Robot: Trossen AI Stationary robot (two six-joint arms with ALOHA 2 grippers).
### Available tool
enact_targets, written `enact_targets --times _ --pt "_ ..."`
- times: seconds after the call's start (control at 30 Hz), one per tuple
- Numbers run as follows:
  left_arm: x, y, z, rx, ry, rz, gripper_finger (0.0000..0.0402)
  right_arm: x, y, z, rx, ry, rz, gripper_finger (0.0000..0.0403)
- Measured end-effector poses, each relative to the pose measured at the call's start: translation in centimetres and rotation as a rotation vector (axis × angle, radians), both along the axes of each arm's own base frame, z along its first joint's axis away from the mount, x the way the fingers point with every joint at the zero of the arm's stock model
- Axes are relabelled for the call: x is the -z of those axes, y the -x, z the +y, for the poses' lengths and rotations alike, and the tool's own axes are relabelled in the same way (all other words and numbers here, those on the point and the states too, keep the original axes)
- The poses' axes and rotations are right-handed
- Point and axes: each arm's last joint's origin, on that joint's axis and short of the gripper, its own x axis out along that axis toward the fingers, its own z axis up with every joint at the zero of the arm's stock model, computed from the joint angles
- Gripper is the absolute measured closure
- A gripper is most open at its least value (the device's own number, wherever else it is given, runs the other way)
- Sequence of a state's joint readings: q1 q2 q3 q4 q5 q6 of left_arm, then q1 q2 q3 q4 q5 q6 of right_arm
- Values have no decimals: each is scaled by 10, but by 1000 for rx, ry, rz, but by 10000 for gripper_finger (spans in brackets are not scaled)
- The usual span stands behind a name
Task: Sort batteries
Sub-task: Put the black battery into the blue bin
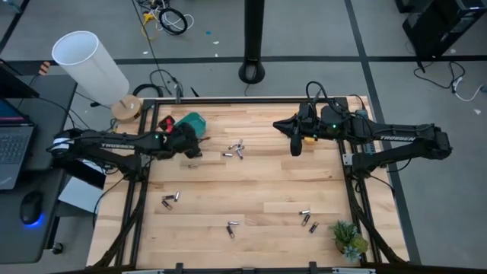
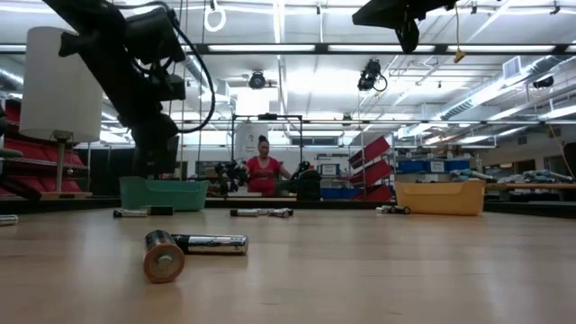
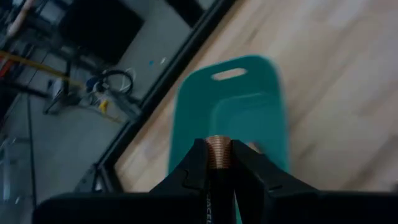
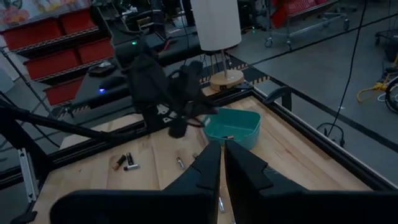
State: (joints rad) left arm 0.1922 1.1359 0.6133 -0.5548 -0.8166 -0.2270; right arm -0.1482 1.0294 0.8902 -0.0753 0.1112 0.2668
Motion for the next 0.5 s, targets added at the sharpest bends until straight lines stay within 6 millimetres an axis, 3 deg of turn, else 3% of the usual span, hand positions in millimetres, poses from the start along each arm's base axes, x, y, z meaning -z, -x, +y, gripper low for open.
enact_targets --times 0.13,0.37,0.5 --pt "4 4 13 -55 16 -3 331 0 0 0 0 -2 -2 371" --pt "4 6 24 -74 86 -42 247 -2 0 0 1 1 -24 371" --pt "-7 2 25 -61 95 -69 236 -2 0 0 0 2 -23 371"
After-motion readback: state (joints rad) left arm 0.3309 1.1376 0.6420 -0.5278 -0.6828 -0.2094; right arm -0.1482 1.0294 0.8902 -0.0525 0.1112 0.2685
